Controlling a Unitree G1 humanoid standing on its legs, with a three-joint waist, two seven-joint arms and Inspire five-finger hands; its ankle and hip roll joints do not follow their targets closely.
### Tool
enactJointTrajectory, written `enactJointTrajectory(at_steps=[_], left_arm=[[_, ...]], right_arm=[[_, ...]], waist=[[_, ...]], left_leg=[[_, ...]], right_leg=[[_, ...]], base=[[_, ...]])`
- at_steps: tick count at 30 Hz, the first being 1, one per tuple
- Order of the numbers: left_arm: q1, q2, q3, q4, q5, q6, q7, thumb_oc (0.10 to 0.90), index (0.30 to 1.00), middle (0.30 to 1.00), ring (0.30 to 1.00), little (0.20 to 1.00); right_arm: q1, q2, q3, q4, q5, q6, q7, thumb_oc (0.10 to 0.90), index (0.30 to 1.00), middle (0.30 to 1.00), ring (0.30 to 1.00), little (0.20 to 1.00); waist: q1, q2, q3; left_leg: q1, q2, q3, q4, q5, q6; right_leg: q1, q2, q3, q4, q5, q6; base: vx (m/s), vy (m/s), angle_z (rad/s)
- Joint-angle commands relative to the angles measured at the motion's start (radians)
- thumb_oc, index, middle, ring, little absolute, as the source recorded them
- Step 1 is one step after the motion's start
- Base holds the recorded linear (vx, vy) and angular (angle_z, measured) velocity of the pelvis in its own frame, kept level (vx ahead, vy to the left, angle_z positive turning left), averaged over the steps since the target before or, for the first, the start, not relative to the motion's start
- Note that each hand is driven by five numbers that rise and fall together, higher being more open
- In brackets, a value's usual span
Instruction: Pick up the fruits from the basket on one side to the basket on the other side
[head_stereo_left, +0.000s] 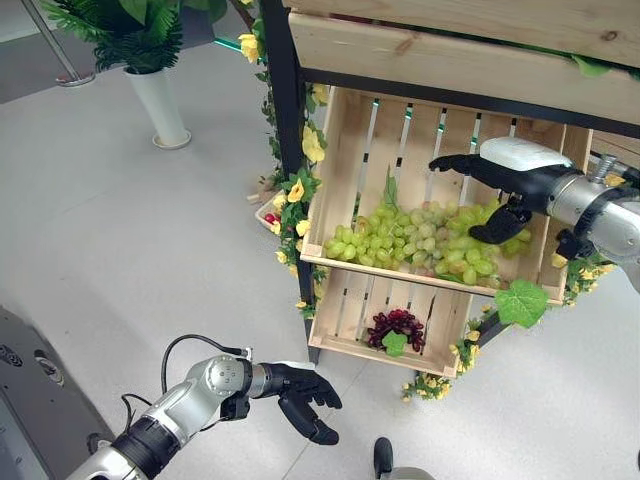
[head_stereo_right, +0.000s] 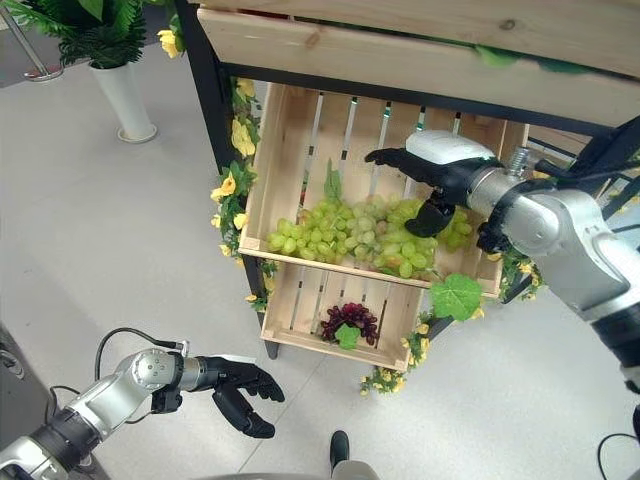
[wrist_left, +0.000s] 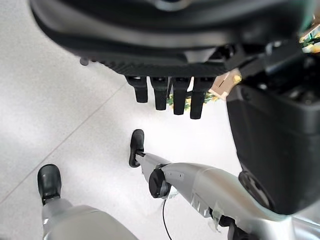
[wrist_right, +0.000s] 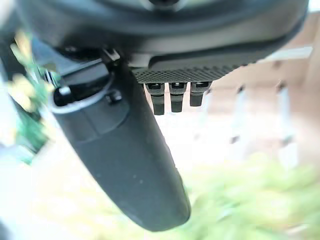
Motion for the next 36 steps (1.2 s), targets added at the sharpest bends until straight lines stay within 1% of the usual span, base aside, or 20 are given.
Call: enactJointTrajectory(at_steps=[1, 4, 5, 6, 7, 8, 9, 11, 14, 16, 17, 19, 20, 21, 23, 26, 29, 32, 35, 36], left_arm=[[-0.045, 0.017, 0.016, 0.0, -0.022, -0.093, 0.011, 0.8, 0.9, 0.9, 0.9, 0.9], [-0.041, 0.007, 0.018, 0.012, -0.015, -0.096, 0.016, 0.8, 0.9, 0.9, 0.9, 0.9], [-0.042, 0.006, 0.016, 0.016, -0.014, -0.098, 0.019, 0.8, 0.9, 0.9, 0.9, 0.9], [-0.043, -0.003, 0.013, 0.032, -0.01, -0.103, 0.028, 0.8, 0.9, 0.9, 0.9, 0.9], [-0.043, -0.004, 0.013, 0.034, -0.01, -0.103, 0.029, 0.8, 0.9, 0.9, 0.9, 0.9], [-0.036, -0.018, 0.019, 0.044, -0.009, -0.105, 0.039, 0.8, 0.9, 0.9, 0.9, 0.9], [-0.032, -0.023, 0.023, 0.046, -0.007, -0.105, 0.043, 0.8, 0.9, 0.9, 0.9, 0.9], [-0.029, -0.036, 0.02, 0.059, -0.004, -0.104, 0.07, 0.8, 0.9, 0.9, 0.9, 0.9], [-0.02, -0.051, 0.022, 0.065, 0.008, -0.109, 0.089, 0.8, 0.9, 0.9, 0.9, 0.9], [-0.018, -0.073, 0.021, 0.067, 0.019, -0.103, 0.113, 0.8, 0.9, 0.9, 0.9, 0.9], [-0.017, -0.076, 0.022, 0.067, 0.018, -0.102, 0.116, 0.8, 0.9, 0.9, 0.9, 0.9], [-0.007, -0.097, 0.029, 0.078, 0.021, -0.105, 0.138, 0.8, 0.9, 0.9, 0.9, 0.9], [-0.007, -0.1, 0.028, 0.08, 0.02, -0.105, 0.142, 0.8, 0.9, 0.9, 0.9, 0.9], [-0.003, -0.114, 0.027, 0.085, 0.023, -0.105, 0.153, 0.8, 0.9, 0.9, 0.9, 0.9], [-0.001, -0.124, 0.021, 0.081, 0.023, -0.103, 0.158, 0.8, 0.9, 0.9, 0.9, 0.9], [-0.001, -0.138, 0.006, 0.078, 0.023, -0.094, 0.179, 0.8, 0.9, 0.9, 0.9, 0.9], [0.001, -0.143, 0.003, 0.073, 0.008, -0.087, 0.193, 0.8, 0.9, 0.9, 0.9, 0.9], [0.006, -0.148, 0.01, 0.073, -0.006, -0.085, 0.186, 0.8, 0.9, 0.9, 0.9, 0.9], [0.016, -0.146, 0.015, 0.058, -0.006, -0.078, 0.172, 0.8, 0.9, 0.9, 0.9, 0.9], [0.016, -0.141, 0.014, 0.048, -0.005, -0.071, 0.167, 0.8, 0.9, 0.9, 0.9, 0.9]], right_arm=[[-0.017, 0.03, -0.128, -0.015, 0.148, 0.003, -0.022, 0.8, 0.9, 0.9, 0.9, 0.9], [0.043, 0.109, -0.185, -0.045, 0.271, 0.024, -0.009, 0.8, 0.9, 0.9, 0.9, 0.9], [0.047, 0.118, -0.189, -0.049, 0.287, 0.028, -0.008, 0.8, 0.9, 0.9, 0.9, 0.9], [0.057, 0.161, -0.203, -0.057, 0.348, 0.05, 0.012, 0.8, 0.9, 0.9, 0.9, 0.9], [0.061, 0.17, -0.207, -0.06, 0.367, 0.055, 0.013, 0.8, 0.9, 0.9, 0.9, 0.9], [0.085, 0.218, -0.218, -0.069, 0.441, 0.073, 0.014, 0.8, 0.9, 0.9, 0.9, 0.9], [0.096, 0.231, -0.225, -0.073, 0.473, 0.075, 0.023, 0.8, 0.9, 0.9, 0.9, 0.9], [0.126, 0.294, -0.229, -0.081, 0.543, 0.07, 0.032, 0.8, 0.9, 0.9, 0.9, 0.9], [0.167, 0.355, -0.241, -0.099, 0.602, 0.031, 0.024, 0.8, 0.9, 0.9, 0.9, 0.9], [0.206, 0.445, -0.252, -0.141, 0.699, -0.001, 0.038, 0.8, 0.9, 0.9, 0.9, 0.9], [0.212, 0.455, -0.253, -0.148, 0.727, -0.002, 0.034, 0.8, 0.9, 0.9, 0.9, 0.9], [0.253, 0.559, -0.259, -0.185, 0.844, -0.001, 0.064, 0.8, 0.9, 0.9, 0.9, 0.9], [0.257, 0.571, -0.258, -0.187, 0.852, 0.0, 0.073, 0.8, 0.9, 0.9, 0.9, 0.9], [0.279, 0.634, -0.245, -0.194, 0.919, -0.018, 0.1, 0.8, 0.9, 0.9, 0.9, 0.9], [0.298, 0.705, -0.223, -0.192, 0.972, -0.058, 0.126, 0.8, 0.9, 0.9, 0.9, 0.9], [0.31, 0.801, -0.18, -0.184, 1.03, -0.085, 0.133, 0.8, 0.9, 0.9, 0.9, 0.9], [0.33, 0.854, -0.145, -0.178, 1.086, -0.062, 0.208, 0.8, 0.9, 0.9, 0.9, 0.9], [0.371, 0.899, -0.096, -0.176, 1.169, 0.011, 0.303, 0.8, 0.9, 0.9, 0.9, 0.9], [0.405, 0.915, -0.046, -0.174, 1.156, 0.068, 0.383, 0.8, 0.9, 0.9, 0.9, 0.9], [0.417, 0.914, -0.015, -0.158, 1.113, 0.086, 0.452, 0.8, 0.9, 0.9, 0.9, 0.9]], waist=[[0.004, 0.001, -0.054], [0.007, 0.004, -0.049], [0.007, 0.004, -0.048], [0.008, 0.006, -0.048], [0.008, 0.006, -0.048], [0.009, 0.008, -0.048], [0.01, 0.008, -0.048], [0.014, 0.011, -0.047], [0.02, 0.014, -0.047], [0.026, 0.018, -0.046], [0.027, 0.018, -0.046], [0.032, 0.023, -0.045], [0.033, 0.024, -0.046], [0.038, 0.027, -0.046], [0.047, 0.03, -0.046], [0.06, 0.036, -0.042], [0.067, 0.042, -0.038], [0.076, 0.048, -0.032], [0.086, 0.05, -0.028], [0.09, 0.051, -0.025]], left_leg=[[-0.076, -0.025, -0.029, 0.007, 0.008, 0.021], [-0.077, -0.026, -0.034, 0.007, 0.007, 0.023], [-0.077, -0.026, -0.034, 0.007, 0.007, 0.023], [-0.078, -0.028, -0.036, 0.007, 0.006, 0.023], [-0.078, -0.028, -0.037, 0.007, 0.006, 0.023], [-0.079, -0.03, -0.038, 0.007, 0.005, 0.023], [-0.079, -0.031, -0.038, 0.007, 0.004, 0.023], [-0.081, -0.033, -0.041, 0.007, 0.005, 0.024], [-0.087, -0.035, -0.047, 0.007, 0.007, 0.026], [-0.092, -0.038, -0.054, 0.007, 0.007, 0.028], [-0.092, -0.039, -0.055, 0.007, 0.007, 0.028], [-0.096, -0.044, -0.056, 0.007, 0.006, 0.031], [-0.097, -0.044, -0.056, 0.007, 0.006, 0.031], [-0.099, -0.048, -0.058, 0.007, 0.006, 0.033], [-0.102, -0.053, -0.061, 0.007, 0.005, 0.037], [-0.095, -0.063, -0.063, 0.007, -0.006, 0.045], [-0.096, -0.075, -0.063, 0.007, -0.009, 0.055], [-0.1, -0.087, -0.06, 0.007, -0.01, 0.067], [-0.107, -0.099, -0.064, 0.007, -0.01, 0.075], [-0.111, -0.106, -0.065, 0.007, -0.009, 0.08]], right_leg=[[0.129, -0.046, -0.018, 0.004, -0.113, 0.071], [0.131, -0.05, -0.025, 0.004, -0.113, 0.071], [0.132, -0.05, -0.026, 0.004, -0.113, 0.071], [0.132, -0.051, -0.028, 0.004, -0.114, 0.07], [0.131, -0.052, -0.028, 0.004, -0.114, 0.07], [0.131, -0.054, -0.032, 0.004, -0.115, 0.07], [0.132, -0.054, -0.033, 0.004, -0.116, 0.07], [0.131, -0.057, -0.037, 0.004, -0.115, 0.071], [0.13, -0.06, -0.045, 0.004, -0.114, 0.072], [0.128, -0.066, -0.055, 0.004, -0.112, 0.075], [0.128, -0.067, -0.056, 0.004, -0.112, 0.076], [0.126, -0.072, -0.061, 0.004, -0.111, 0.077], [0.126, -0.073, -0.062, 0.004, -0.111, 0.078], [0.125, -0.078, -0.068, 0.004, -0.11, 0.08], [0.125, -0.085, -0.079, 0.004, -0.108, 0.084], [0.13, -0.097, -0.089, 0.007, -0.113, 0.092], [0.124, -0.109, -0.093, 0.016, -0.111, 0.099], [0.108, -0.129, -0.102, 0.046, -0.111, 0.113], [0.094, -0.147, -0.112, 0.06, -0.1, 0.12], [0.087, -0.153, -0.113, 0.065, -0.094, 0.121]], base=[[0.0, 0.0, 0.0], [0.0, 0.0, 0.0], [0.0, 0.0, 0.0], [0.0, 0.0, 0.0], [0.0, 0.0, 0.0], [0.0, 0.0, 0.0], [-0.02, 0.037, 0.0], [-0.01, 0.045, 0.03], [-0.01, 0.045, 0.01], [-0.01, 0.057, 0.03], [-0.02, 0.066, 0.02], [-0.02, 0.071, 0.0], [-0.01, 0.084, 0.0], [-0.01, 0.075, 0.0], [0.0, 0.094, 0.05], [0.0, 0.109, 0.14], [-0.02, 0.116, 0.04], [-0.01, 0.155, 0.07], [-0.01, 0.137, 0.1], [-0.02, 0.126, 0.03]])
